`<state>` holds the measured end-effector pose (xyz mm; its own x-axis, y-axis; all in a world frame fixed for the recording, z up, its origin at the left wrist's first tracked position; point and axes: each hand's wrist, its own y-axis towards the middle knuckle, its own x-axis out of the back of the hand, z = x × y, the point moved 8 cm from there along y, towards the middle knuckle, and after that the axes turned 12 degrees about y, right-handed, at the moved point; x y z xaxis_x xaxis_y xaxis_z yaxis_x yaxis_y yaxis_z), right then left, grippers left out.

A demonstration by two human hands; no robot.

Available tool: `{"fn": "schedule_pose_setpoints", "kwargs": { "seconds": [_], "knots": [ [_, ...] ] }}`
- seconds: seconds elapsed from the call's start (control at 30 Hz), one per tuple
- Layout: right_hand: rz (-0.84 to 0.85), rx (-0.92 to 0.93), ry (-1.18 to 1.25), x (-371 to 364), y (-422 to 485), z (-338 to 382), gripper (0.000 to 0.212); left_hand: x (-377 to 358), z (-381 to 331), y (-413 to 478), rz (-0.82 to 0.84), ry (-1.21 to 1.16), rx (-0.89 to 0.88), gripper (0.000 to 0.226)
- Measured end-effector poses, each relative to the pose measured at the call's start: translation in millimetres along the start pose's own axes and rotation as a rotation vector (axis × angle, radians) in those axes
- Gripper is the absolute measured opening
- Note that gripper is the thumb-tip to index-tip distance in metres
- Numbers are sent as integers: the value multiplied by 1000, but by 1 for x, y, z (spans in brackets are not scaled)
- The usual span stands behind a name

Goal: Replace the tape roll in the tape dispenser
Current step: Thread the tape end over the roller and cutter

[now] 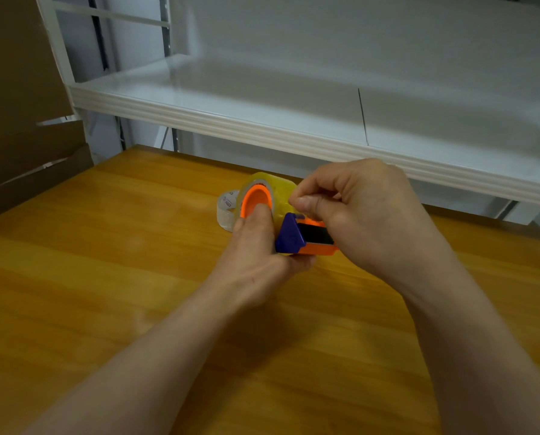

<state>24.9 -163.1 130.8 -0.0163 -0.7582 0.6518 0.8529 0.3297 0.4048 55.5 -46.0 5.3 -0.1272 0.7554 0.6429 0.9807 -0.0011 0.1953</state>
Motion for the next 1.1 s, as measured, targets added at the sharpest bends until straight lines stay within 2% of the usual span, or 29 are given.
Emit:
{"fn": "schedule_pose_setpoints", "kwargs": {
  "seconds": [0.17,0.37,0.63,0.93,1.03,1.1],
  "knots": [
    [-10,16,-76,-7,-1,6,11,5,2,1,-24,-35,25,77],
    [-22,9,5,5,-1,3,8,3,0,2,21,-170,33,76],
    [22,12,8,-1,0,2,10,4,-3,-1,39,-188,41,78],
    [19,72,49,11,2,-2,13,5,-7,-3,38,-212,32,66],
    [21,99,20,15,2,-3,16,6,-9,-5,51,-218,27,80],
    [24,110,-8,15,1,-3,17,9,-9,-5,49,-223,25,82]
  ]
}}
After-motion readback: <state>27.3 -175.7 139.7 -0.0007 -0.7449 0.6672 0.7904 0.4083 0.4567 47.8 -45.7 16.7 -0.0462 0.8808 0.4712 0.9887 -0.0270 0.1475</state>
